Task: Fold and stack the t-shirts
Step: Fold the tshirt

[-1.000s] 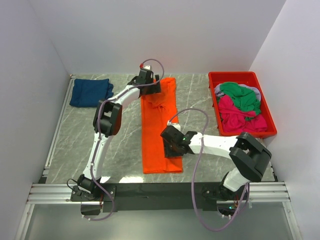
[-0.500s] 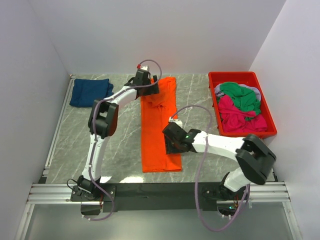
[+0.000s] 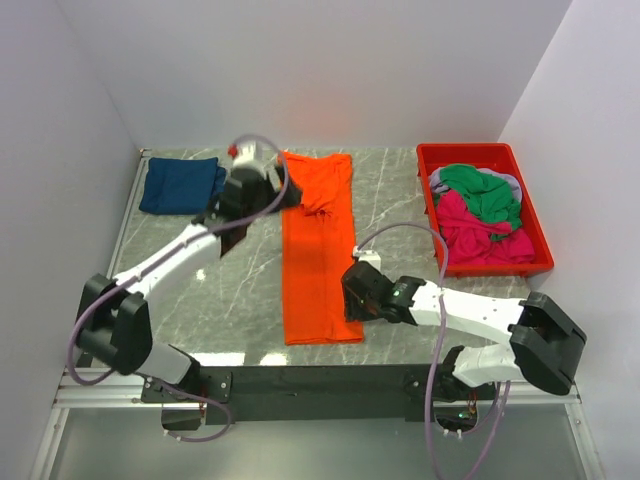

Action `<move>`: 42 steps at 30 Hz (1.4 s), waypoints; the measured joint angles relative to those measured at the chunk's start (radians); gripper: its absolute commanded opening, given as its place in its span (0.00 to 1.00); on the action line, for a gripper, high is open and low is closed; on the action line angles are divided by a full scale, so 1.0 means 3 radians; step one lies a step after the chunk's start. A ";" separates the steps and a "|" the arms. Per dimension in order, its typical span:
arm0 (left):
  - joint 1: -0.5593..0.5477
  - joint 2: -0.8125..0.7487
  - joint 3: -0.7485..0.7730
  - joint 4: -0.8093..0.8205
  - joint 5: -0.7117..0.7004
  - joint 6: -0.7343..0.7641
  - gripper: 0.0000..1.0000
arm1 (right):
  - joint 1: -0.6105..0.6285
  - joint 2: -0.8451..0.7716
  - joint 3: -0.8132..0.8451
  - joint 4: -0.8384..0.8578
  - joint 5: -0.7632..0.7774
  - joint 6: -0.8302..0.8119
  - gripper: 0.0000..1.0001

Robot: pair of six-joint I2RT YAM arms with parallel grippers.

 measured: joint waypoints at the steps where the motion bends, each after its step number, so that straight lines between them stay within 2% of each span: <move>1: -0.0064 -0.0116 -0.0281 -0.0022 -0.0033 -0.0071 0.99 | 0.0033 -0.0020 -0.0024 -0.0017 0.0011 0.0024 0.54; 7: -0.0558 -0.0539 -0.1347 -0.0421 -0.0254 -0.0464 0.99 | 0.0132 -0.0271 -0.0120 -0.0076 0.0086 0.0168 0.54; 13: -0.0969 -0.1207 -0.1794 -0.0599 -0.0451 -0.0876 0.99 | 0.0212 -0.0296 -0.0220 -0.0072 0.0084 0.0285 0.54; 17: -0.1155 -0.1350 -0.2050 -0.0650 -0.0509 -0.1138 0.98 | 0.0303 -0.0210 -0.0253 -0.0039 0.0080 0.0373 0.54; 27: -0.1612 -0.1253 -0.2107 -0.0987 -0.0711 -0.1563 0.99 | 0.0483 -0.0106 -0.0326 -0.0055 0.0083 0.0575 0.54; 40: -0.1944 -0.1216 -0.2199 -0.1280 -0.0844 -0.1911 0.80 | 0.0510 -0.0083 -0.0367 -0.0048 0.0116 0.0718 0.51; 42: -0.2019 -0.1198 -0.2197 -0.1302 -0.0893 -0.1961 0.79 | 0.0510 -0.0078 -0.0367 -0.0048 0.0123 0.0721 0.51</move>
